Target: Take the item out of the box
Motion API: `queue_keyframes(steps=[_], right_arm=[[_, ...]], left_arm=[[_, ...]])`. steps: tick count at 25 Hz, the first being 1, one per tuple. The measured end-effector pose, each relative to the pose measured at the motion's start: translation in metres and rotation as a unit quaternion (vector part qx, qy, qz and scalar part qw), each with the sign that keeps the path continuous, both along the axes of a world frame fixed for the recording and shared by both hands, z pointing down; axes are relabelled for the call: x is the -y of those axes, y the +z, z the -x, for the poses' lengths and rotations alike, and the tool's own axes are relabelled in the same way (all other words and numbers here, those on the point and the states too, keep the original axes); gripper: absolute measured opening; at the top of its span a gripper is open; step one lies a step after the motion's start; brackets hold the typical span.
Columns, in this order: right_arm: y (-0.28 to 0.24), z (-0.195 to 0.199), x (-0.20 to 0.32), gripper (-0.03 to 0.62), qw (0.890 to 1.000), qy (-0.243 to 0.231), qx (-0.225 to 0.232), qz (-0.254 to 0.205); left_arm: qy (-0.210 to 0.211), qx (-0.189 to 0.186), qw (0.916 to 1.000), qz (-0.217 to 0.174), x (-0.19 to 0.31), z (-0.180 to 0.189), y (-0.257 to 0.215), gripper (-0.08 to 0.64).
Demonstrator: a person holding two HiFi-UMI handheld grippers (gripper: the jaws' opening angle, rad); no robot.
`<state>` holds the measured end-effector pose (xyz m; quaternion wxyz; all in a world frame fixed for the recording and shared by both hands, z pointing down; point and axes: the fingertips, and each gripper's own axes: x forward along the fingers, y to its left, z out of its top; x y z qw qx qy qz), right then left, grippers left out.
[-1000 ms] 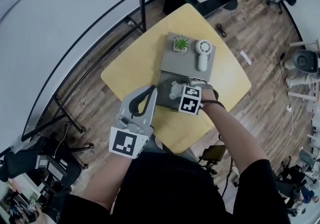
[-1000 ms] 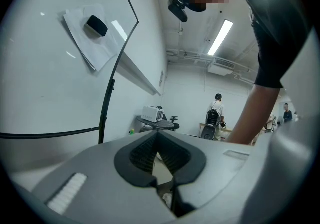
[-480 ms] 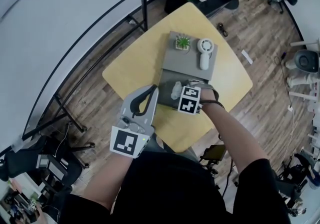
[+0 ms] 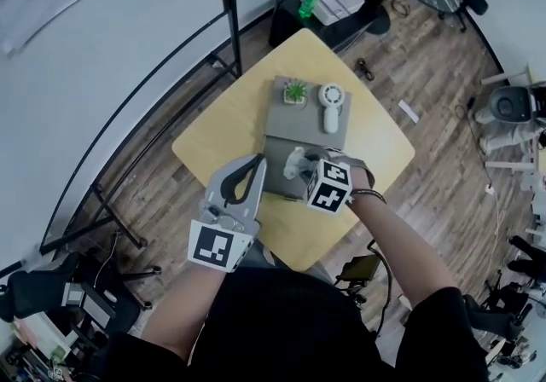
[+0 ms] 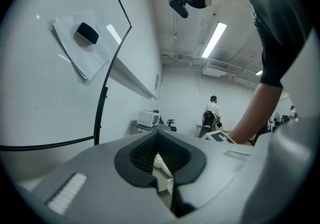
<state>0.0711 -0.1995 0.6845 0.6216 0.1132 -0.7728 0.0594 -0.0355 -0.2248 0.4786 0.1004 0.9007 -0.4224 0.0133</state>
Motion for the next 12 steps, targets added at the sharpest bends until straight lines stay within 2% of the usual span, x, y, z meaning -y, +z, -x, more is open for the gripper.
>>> queue_keyframes(steps=[6, 12], right_arm=[[-0.083, 0.003, 0.009, 0.126, 0.995, 0.029, 0.056, -0.083], [-0.170, -0.001, 0.016, 0.126, 0.972, 0.075, 0.121, -0.186]], left_arm=[[0.010, -0.003, 0.9997, -0.022, -0.001, -0.011, -0.023, 0.000], [0.024, -0.005, 0.9986, -0.046, 0.000, -0.025, -0.049, 0.000]])
